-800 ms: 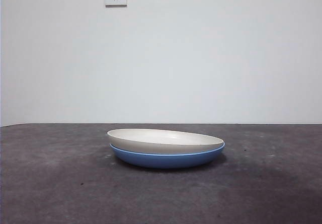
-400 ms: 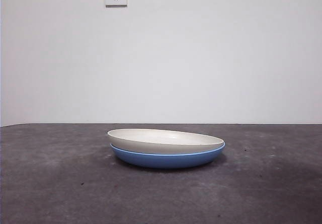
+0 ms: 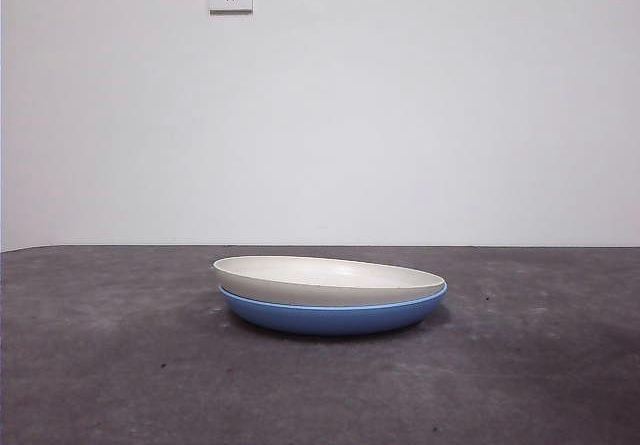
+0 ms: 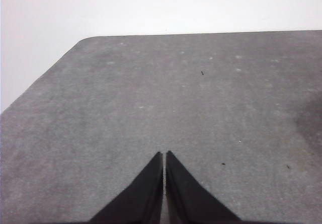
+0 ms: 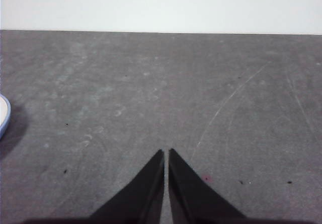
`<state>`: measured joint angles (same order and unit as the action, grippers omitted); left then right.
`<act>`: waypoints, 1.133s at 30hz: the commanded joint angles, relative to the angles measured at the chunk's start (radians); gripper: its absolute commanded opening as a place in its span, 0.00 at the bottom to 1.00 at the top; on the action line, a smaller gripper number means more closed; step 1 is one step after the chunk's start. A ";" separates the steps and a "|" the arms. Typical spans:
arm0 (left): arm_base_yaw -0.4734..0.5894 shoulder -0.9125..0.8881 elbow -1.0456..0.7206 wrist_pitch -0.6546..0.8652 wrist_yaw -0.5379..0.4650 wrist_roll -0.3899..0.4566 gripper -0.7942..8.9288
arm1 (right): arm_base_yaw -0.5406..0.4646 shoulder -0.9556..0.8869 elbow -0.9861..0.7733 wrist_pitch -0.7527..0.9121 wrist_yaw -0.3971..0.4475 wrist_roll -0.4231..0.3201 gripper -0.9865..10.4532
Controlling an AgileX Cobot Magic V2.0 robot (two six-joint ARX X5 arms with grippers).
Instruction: Pick up the white plate, put it on the blue plate, put it on desk
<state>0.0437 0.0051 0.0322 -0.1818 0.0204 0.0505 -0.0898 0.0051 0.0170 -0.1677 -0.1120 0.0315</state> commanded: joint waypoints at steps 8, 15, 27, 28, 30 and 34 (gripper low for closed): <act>0.002 -0.002 -0.020 -0.006 -0.005 -0.006 0.09 | 0.014 -0.002 -0.006 0.012 0.001 0.055 0.09; 0.002 -0.002 -0.020 -0.006 -0.005 -0.006 0.09 | 0.014 -0.002 -0.006 0.012 0.001 0.055 0.09; 0.002 -0.002 -0.020 -0.006 -0.005 -0.006 0.09 | 0.014 -0.002 -0.006 0.012 0.001 0.055 0.09; 0.002 -0.002 -0.020 -0.006 -0.005 -0.006 0.09 | 0.014 -0.002 -0.006 0.012 0.001 0.055 0.09; 0.002 -0.002 -0.020 -0.006 -0.005 -0.006 0.09 | 0.014 -0.002 -0.006 0.012 0.001 0.055 0.09; 0.002 -0.002 -0.020 -0.006 -0.005 -0.007 0.09 | 0.014 -0.002 -0.006 0.012 0.001 0.055 0.09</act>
<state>0.0437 0.0051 0.0322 -0.1818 0.0204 0.0505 -0.0784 0.0051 0.0170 -0.1635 -0.1116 0.0761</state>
